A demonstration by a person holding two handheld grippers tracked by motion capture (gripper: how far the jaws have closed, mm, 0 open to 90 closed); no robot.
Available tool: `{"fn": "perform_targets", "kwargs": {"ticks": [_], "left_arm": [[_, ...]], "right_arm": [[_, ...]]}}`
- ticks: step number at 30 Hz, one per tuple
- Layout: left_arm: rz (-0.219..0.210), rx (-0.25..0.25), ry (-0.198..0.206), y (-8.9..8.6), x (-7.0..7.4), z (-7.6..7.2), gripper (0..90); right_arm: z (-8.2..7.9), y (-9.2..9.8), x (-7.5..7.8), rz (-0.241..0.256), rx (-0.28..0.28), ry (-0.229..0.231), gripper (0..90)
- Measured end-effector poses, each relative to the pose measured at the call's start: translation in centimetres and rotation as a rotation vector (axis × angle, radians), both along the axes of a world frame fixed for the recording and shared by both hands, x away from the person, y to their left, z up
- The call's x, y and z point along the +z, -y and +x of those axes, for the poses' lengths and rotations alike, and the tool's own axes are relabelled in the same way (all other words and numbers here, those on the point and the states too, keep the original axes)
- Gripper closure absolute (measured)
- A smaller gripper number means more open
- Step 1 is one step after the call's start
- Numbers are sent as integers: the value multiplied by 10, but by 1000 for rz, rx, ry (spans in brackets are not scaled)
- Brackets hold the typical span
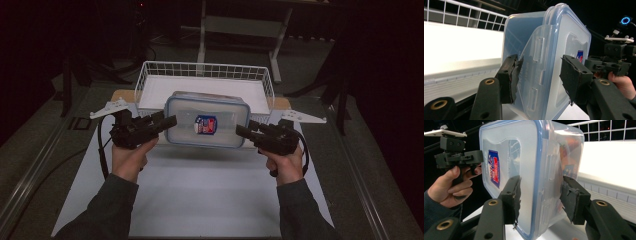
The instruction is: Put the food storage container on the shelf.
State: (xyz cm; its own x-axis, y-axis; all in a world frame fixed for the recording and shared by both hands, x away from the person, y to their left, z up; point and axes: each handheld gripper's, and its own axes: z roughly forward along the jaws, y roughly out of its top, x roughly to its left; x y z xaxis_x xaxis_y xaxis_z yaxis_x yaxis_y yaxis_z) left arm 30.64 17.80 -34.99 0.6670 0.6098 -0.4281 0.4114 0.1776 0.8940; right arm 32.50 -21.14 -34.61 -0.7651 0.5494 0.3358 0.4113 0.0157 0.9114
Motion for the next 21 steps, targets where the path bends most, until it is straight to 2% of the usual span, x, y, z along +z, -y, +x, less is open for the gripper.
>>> {"fn": "perform_targets", "kwargs": {"ticks": [11, 21], "left_arm": [[-15, 6, 12, -1, 11, 20, 492], [-32, 28, 9, -2, 17, 40, 492]], "right_arm": [[22, -2, 14, -7, 1, 13, 516], [48, -3, 26, 2, 8, 1, 516]]}}
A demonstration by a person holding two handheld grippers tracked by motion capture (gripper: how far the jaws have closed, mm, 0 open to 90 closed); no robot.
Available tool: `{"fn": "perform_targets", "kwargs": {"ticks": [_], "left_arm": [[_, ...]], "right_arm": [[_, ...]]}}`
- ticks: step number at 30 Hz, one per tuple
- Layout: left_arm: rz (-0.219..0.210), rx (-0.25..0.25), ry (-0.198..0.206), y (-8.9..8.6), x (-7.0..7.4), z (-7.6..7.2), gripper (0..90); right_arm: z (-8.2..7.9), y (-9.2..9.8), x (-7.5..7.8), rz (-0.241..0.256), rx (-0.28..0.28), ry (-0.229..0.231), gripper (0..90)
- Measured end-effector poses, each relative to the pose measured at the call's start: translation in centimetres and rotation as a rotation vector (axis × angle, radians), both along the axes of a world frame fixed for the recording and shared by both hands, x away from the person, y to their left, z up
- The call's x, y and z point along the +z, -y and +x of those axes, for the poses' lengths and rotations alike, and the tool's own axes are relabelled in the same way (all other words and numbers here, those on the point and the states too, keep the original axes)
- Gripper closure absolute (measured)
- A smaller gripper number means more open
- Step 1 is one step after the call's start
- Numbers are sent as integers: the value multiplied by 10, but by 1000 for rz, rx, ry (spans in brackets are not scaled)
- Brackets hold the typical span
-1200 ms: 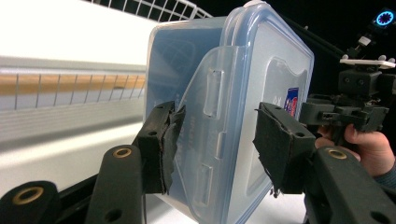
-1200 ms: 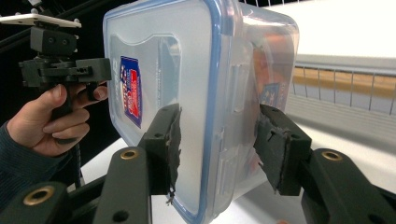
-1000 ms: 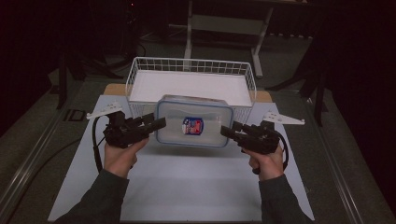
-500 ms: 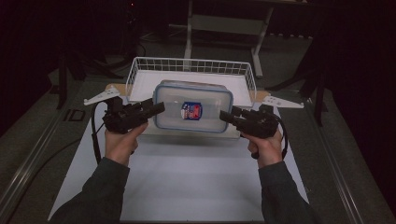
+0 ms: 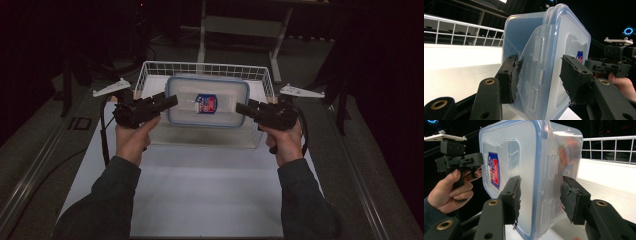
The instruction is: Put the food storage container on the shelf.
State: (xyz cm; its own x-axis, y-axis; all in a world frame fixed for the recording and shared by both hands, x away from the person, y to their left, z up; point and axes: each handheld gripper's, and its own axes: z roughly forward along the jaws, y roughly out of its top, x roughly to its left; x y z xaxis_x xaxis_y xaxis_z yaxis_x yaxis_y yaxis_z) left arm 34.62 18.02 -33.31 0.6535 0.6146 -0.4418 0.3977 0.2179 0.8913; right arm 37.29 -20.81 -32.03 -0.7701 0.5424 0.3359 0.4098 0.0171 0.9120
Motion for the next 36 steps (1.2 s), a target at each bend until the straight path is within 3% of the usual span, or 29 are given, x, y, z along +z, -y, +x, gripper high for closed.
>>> {"fn": "perform_targets", "kwargs": {"ticks": [9, 16, 26, 32, 36], "left_arm": [[-17, 9, -24, -2, -5, 19, 492], [-31, 19, -66, -3, -12, 33, 492], [-36, 17, -93, -3, -14, 43, 491], [-44, 45, -122, -2, -11, 47, 486], [-37, 56, -121, -1, -10, 48, 485]], "right_arm": [[21, -2, 1, 11, -7, -44, 517], [37, -4, -7, 36, -24, -88, 518], [45, -5, -10, 44, -41, -119, 517], [49, -6, -9, 54, -64, -138, 512], [50, -7, -8, 34, -74, -125, 503]]}}
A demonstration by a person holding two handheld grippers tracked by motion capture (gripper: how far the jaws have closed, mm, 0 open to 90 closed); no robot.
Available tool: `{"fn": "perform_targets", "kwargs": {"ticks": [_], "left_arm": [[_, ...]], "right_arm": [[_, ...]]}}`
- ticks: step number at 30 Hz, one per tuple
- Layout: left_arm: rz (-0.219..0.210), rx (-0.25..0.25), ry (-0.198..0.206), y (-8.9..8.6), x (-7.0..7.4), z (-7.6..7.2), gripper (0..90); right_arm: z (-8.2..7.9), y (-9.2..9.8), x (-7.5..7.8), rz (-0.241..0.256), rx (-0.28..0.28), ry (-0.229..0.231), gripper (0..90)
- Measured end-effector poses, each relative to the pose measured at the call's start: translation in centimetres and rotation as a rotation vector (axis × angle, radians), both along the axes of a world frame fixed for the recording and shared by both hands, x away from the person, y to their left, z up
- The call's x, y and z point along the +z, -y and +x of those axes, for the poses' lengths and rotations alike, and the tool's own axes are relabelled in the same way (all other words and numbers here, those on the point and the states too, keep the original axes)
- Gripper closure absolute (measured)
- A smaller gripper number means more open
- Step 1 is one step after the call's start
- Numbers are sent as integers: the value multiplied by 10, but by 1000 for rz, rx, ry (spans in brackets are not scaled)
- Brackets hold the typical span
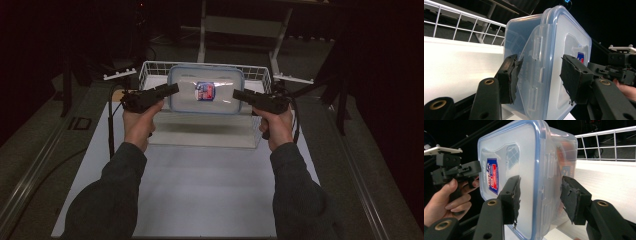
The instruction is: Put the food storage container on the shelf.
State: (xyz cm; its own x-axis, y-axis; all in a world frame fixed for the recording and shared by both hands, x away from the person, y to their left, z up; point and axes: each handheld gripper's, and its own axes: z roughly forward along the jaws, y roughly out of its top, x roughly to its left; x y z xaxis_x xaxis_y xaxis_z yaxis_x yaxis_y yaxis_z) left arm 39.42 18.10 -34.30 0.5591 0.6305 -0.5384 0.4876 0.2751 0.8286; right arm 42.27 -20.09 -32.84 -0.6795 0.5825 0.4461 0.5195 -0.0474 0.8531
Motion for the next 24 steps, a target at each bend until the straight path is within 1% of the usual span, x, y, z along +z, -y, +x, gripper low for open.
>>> {"fn": "perform_targets", "kwargs": {"ticks": [3, 7, 13, 14, 15, 16, 17, 18, 19, 20, 21, 22, 23, 24], "left_arm": [[7, 9, 6, 1, 0, 2, 485], [-11, 18, 0, 1, -1, 6, 485], [-21, 30, -7, 2, -2, 11, 484], [-20, 32, -10, 2, -2, 11, 478], [-20, 36, -13, 2, -3, 12, 472], [-8, 52, -18, 3, -3, 14, 461], [-5, 65, -26, 2, -3, 15, 449], [-5, 65, -26, 2, -3, 15, 445], [-13, 83, -44, -2, -4, 22, 451], [-13, 83, -44, -2, -4, 22, 470], [-3, 91, -46, -3, -3, 23, 470], [20, 103, -47, -2, -2, 26, 478], [58, 109, -49, -2, 0, 28, 517], [81, 106, -48, 0, 1, 31, 563]], "right_arm": [[1, -1, 2, -15, -19, 3, 497], [5, -2, 1, 3, -32, -12, 496], [8, -3, 1, -2, -44, -16, 489], [8, -4, 2, -28, -57, -8, 537], [9, -6, 2, -53, -62, -4, 552], [9, -7, 1, -70, -70, -7, 527], [10, -9, 0, -91, -76, -10, 513], [11, -9, -1, -86, -80, -17, 517], [11, -9, -2, -67, -88, -20, 533], [11, -9, -2, -67, -88, -20, 533], [12, -9, -3, -39, -100, -30, 530], [12, -10, -3, -34, -107, -30, 529], [12, -10, -3, -29, -117, -27, 529], [12, -10, -3, -23, -130, -25, 530]]}}
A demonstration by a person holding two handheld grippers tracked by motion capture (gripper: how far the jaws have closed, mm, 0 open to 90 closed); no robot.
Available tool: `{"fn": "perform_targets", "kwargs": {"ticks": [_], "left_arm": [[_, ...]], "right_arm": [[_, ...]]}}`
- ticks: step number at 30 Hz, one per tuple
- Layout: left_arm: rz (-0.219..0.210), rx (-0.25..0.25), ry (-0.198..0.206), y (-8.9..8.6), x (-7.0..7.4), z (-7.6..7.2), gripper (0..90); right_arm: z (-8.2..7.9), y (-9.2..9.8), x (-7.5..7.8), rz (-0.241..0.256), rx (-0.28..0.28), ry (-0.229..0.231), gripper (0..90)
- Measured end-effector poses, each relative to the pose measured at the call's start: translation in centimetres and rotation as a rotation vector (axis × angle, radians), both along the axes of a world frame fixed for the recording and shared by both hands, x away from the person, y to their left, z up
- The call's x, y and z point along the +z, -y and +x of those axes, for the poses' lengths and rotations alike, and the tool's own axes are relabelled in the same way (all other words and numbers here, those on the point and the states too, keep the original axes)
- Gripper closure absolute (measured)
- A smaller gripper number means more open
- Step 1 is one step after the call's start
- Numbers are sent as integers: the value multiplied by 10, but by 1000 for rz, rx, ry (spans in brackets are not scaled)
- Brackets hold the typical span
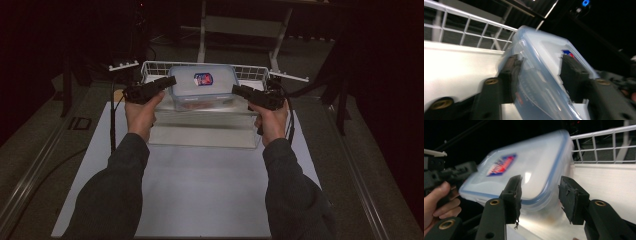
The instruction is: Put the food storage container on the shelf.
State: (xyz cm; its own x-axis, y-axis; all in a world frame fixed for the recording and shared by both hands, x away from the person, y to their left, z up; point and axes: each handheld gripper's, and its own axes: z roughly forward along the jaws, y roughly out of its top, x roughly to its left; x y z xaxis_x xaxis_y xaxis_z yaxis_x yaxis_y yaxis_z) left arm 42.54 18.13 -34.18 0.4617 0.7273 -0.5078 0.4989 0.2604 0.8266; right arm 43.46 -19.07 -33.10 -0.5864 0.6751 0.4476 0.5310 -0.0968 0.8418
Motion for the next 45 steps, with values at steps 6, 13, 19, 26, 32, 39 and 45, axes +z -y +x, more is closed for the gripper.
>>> {"fn": "perform_targets", "kwargs": {"ticks": [6, 13, 19, 26, 32, 39, 45], "left_arm": [[67, 18, 36, 4, 7, -3, 603], [147, -7, 157, 1, 17, -34, 765], [200, -133, 209, 10, 10, -54, 867], [317, -211, 136, 23, -13, -47, 888], [369, -185, 113, 27, -18, -40, 887], [383, -174, 87, 25, -25, -40, 815], [357, -178, 82, 12, -39, -52, 721]], "right_arm": [[-4, -2, 2, -42, -30, 46, 541], [-18, 5, 10, -131, -48, 126, 539], [-32, 15, 12, -141, -42, 149, 532], [-49, 15, 6, -173, 14, 168, 526], [-66, 10, -5, -188, 57, 198, 522], [-84, 9, -22, -248, 89, 208, 509], [-102, 15, -46, -323, 107, 213, 490]]}}
